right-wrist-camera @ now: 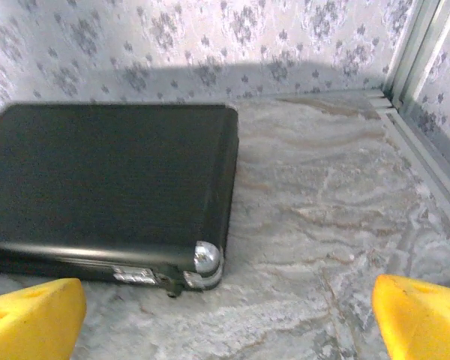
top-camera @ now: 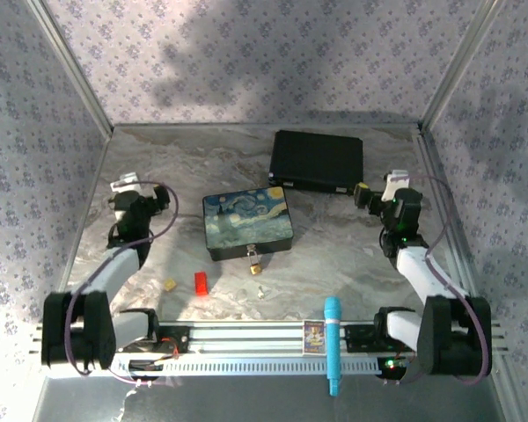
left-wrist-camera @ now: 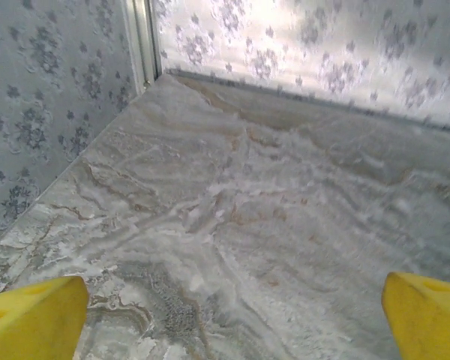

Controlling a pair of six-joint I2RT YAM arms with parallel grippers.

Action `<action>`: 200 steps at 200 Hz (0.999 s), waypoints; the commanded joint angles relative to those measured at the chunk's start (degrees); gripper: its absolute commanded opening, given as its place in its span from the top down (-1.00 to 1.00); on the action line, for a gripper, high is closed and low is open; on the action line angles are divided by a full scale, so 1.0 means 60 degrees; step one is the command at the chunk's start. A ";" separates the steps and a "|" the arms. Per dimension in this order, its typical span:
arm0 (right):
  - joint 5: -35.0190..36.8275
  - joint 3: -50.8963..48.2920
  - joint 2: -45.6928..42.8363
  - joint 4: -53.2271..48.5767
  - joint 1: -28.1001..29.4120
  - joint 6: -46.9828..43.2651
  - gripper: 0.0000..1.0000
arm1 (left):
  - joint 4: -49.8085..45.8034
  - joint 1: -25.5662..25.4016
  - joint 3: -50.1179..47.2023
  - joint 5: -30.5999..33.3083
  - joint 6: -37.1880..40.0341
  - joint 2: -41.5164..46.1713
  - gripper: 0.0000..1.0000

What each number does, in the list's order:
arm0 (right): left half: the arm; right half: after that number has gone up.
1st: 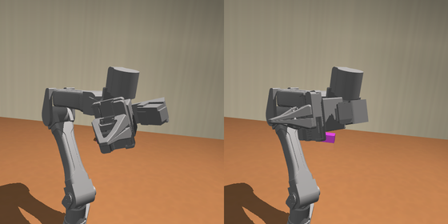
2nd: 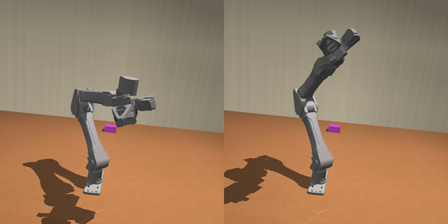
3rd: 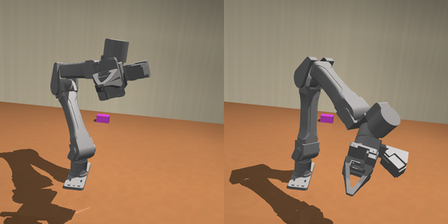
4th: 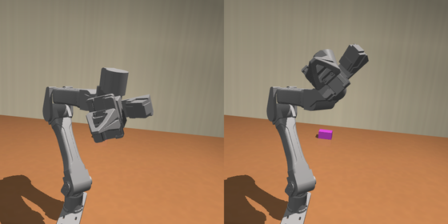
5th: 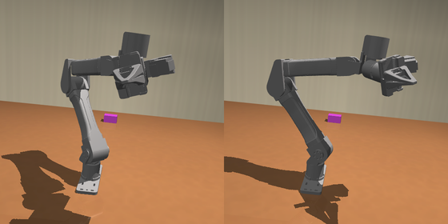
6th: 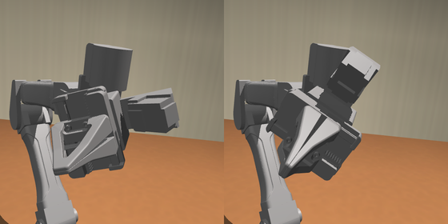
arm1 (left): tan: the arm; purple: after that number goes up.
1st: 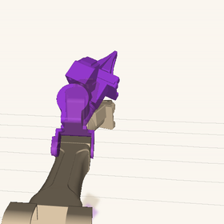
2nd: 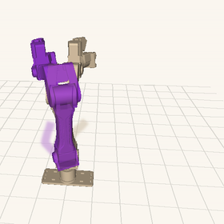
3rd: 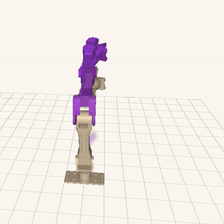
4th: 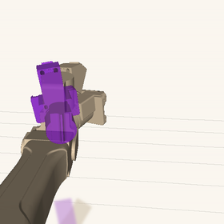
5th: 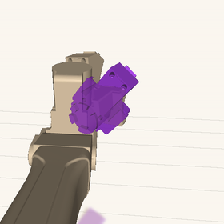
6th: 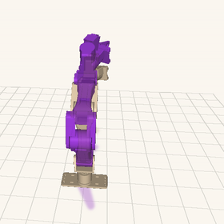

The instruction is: Unlock a padlock with a key

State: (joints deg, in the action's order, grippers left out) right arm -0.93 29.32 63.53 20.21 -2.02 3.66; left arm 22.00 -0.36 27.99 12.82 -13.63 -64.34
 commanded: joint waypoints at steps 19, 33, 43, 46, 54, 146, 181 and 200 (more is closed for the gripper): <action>-0.2606 0.1588 -0.0729 -0.4970 -0.0112 0.2104 -0.96 | -0.4535 0.0088 0.0827 -0.2492 -0.4358 0.2343 -1.00; -0.2911 0.1630 -0.1014 -0.5690 0.0503 0.2803 -0.95 | -0.5417 0.0061 0.0781 -0.3871 -0.4938 0.3046 -1.00; -0.2750 0.1661 -0.1180 -0.6263 0.1174 0.3121 -0.95 | -0.6200 0.0000 0.0816 -0.4461 -0.5344 0.3345 -1.00; -0.2607 0.1661 -0.1234 -0.6447 0.1487 0.3246 -0.95 | -0.6371 -0.0033 0.0825 -0.4652 -0.5402 0.3410 -1.00; -0.2190 0.1607 -0.1343 -0.6841 0.2201 0.3547 -0.96 | -0.6826 -0.0253 0.0829 -0.5086 -0.5537 0.3556 -1.00; 0.2512 0.1519 0.0514 -0.7099 1.0119 0.7095 -0.57 | -0.7983 -0.5626 -0.0031 -0.3978 -0.7031 0.4725 -0.96; 0.2578 0.2410 0.2747 -0.6478 1.1607 0.7809 -0.29 | -0.7734 -0.6916 -0.0110 -0.3214 -0.7383 0.4448 -0.89; 0.2663 0.3066 0.3902 -0.6329 1.2390 0.8057 -0.20 | -0.7482 -0.7224 -0.0239 -0.3124 -0.7480 0.4267 -0.88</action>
State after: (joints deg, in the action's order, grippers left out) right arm 11.79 42.39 80.49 -19.31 67.57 47.20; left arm -25.34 -41.63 26.81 -9.08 -56.25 -38.26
